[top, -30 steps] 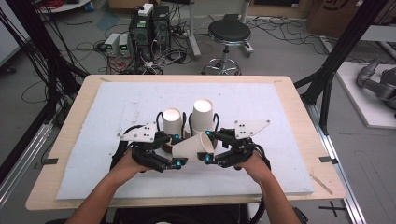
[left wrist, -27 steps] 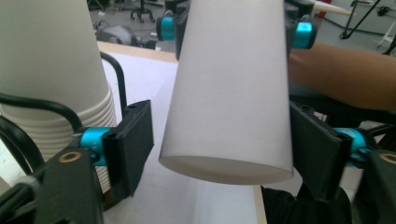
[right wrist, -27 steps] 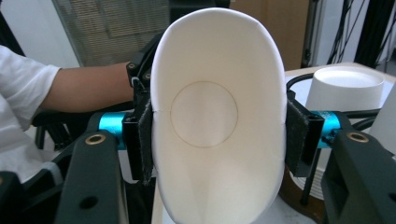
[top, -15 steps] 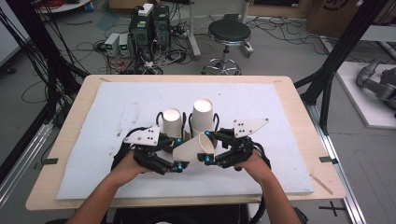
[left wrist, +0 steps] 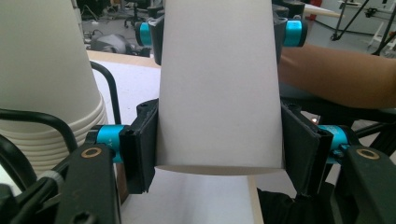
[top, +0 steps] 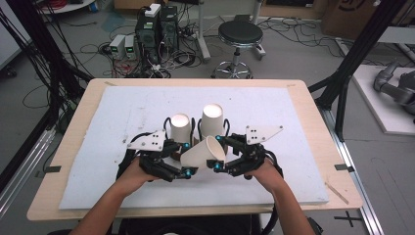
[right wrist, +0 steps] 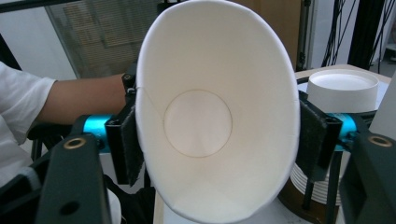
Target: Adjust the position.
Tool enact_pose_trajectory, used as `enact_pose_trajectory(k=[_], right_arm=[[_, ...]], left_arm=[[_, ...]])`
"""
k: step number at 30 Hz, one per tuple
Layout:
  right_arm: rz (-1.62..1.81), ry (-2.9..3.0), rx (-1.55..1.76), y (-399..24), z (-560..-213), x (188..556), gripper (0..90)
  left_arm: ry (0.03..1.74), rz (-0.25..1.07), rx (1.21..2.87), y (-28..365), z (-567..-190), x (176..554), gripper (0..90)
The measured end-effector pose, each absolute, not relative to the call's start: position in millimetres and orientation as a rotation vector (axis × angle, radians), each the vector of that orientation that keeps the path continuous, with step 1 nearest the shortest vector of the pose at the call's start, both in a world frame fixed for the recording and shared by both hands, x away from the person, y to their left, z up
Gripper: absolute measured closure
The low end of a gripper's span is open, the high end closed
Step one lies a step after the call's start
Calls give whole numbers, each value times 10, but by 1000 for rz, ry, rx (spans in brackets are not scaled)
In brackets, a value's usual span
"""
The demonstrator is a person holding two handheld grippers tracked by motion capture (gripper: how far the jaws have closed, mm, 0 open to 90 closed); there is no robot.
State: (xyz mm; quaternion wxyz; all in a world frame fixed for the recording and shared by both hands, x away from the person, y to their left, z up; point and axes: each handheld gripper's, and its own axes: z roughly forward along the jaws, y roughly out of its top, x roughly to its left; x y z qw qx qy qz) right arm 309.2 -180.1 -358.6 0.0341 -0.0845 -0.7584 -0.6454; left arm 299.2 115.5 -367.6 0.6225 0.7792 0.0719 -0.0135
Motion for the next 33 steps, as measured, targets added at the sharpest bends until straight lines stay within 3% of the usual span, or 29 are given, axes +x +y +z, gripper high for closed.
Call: enact_pose_trajectory(k=[5,8,9,10,13,20,25,26,27,33], right_arm=[[-1940,-2349,-230,-1807,-3560,3100,389],[-1913,-2377,-220,-1814,-3546,3098,404],[-1914,-2382,-219,-1815,-3545,3100,405],[-1912,-2388,-223,-1816,-3543,3099,406],[-1901,-2375,-226,-1804,-3546,3098,402],[-1959,-2300,-287,-1769,-3558,3072,224],[-1980,-2307,-297,-1767,-3555,3066,211],[-1990,-2314,-292,-1761,-3552,3061,235],[-1993,-2323,-286,-1760,-3546,3058,322],[-1978,-2351,-241,-1777,-3511,3069,397]], left_arm=[[184,-25,1833,1118,-3699,2982,349],[211,-15,1839,1108,-3697,2990,267],[202,-16,1844,1109,-3698,2985,278],[176,-9,1857,1108,-3699,2976,347],[151,2,1899,1067,-3704,2954,368],[158,6,1867,1083,-3695,2958,366],[170,0,1843,1104,-3692,2967,366],[170,0,1846,1099,-3693,2962,366],[162,3,1850,1094,-3695,2961,367],[179,-4,1856,1066,-3705,2955,363]])
